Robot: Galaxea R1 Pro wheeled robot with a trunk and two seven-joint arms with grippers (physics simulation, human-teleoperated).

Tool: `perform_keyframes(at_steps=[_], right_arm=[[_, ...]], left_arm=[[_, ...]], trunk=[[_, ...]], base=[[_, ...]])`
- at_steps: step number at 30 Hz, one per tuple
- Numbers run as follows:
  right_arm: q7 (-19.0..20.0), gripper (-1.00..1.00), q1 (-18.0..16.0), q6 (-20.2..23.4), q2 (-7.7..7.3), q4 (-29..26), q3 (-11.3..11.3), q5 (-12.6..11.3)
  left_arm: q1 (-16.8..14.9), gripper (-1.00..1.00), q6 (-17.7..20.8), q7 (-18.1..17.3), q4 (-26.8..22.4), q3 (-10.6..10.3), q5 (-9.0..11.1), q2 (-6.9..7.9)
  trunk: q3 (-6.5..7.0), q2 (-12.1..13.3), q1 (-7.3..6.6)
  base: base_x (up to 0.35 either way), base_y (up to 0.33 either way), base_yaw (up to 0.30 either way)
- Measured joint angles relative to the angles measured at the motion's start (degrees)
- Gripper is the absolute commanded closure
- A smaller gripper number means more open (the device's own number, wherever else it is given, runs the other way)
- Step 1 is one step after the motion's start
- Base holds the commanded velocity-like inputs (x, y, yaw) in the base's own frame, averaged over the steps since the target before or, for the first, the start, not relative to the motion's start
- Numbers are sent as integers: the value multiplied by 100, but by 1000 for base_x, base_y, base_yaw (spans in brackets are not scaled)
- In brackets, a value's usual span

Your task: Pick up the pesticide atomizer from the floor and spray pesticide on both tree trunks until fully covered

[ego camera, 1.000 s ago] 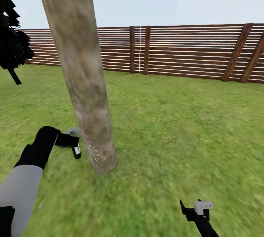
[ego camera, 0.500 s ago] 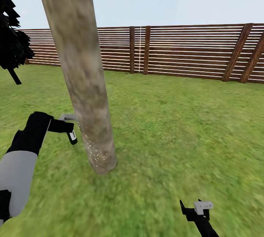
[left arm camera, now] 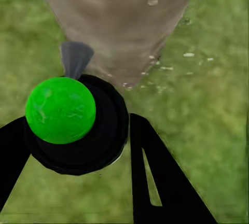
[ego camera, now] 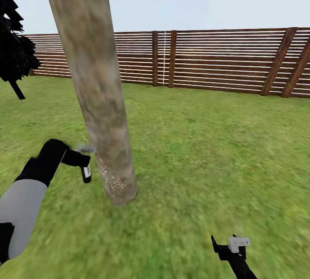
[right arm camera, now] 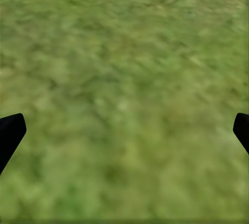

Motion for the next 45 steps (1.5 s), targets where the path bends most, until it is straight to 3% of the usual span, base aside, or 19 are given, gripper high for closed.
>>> perform_keyframes(at_steps=[3, 5, 9, 13, 16, 19, 21, 30, 34, 38, 40, 42, 45], right_arm=[[0, -100, 0, 0, 0, 0, 0, 0], [0, -100, 0, 0, 0, 0, 0, 0], [0, -100, 0, 0, 0, 0, 0, 0], [0, -100, 0, 0, 0, 0, 0, 0], [0, -100, 0, 0, 0, 0, 0, 0], [0, -100, 0, 0, 0, 0, 0, 2], [0, -100, 0, 0, 0, 0, 0, 0], [0, -100, 0, 0, 6, 0, 1, 2], [0, -100, 0, 0, 7, 0, 0, 6], [0, -100, 0, 0, 9, 0, 0, 8], [0, -100, 0, 0, 9, 0, 0, 8], [0, -100, 0, 0, 9, 0, 0, 7], [0, -100, 0, 0, 9, 0, 0, 9]], left_arm=[[111, 100, -163, 26, 421, 16, -5, -2], [127, 100, -563, 49, 878, 42, 9, -3], [129, 100, -987, 68, 1536, 57, 22, -18], [130, 100, -1522, 350, 2167, 65, 47, -28], [129, 100, -1816, 484, 2552, 66, 259, -34], [129, 100, -2371, 985, 3095, 65, 607, -56], [136, 100, -2547, 1109, 3322, 68, 746, -95], [282, 100, -2595, 1145, 3245, 77, 797, -133], [323, 100, -2610, 1145, 3248, 70, 1121, -127], [335, 100, -2614, 1179, 3248, 66, 1148, -118], [338, 100, -2615, 1394, 3254, 65, 1179, -117], [340, 100, -2620, 1645, 3256, 68, 1342, -121], [430, 100, -3017, 2014, 3261, 69, 1506, -145]], trunk=[[0, 0, 0], [0, 0, 0], [1, 0, 0], [1, 0, 0], [1, 0, 0], [1, 0, 0], [1, 0, 0], [1, -1, -1], [1, 0, -1], [1, -1, -1], [1, -1, -1], [1, -1, -1], [1, -1, -1]], base=[[0, 0, 0], [0, 0, 0], [0, 0, 0], [0, 0, 0], [0, 0, 0], [0, 0, 0], [0, 0, 0], [0, -221, 0], [-128, -241, 0], [-234, -200, 0], [-261, -183, 0], [-271, -170, 0], [-275, -143, 0]])
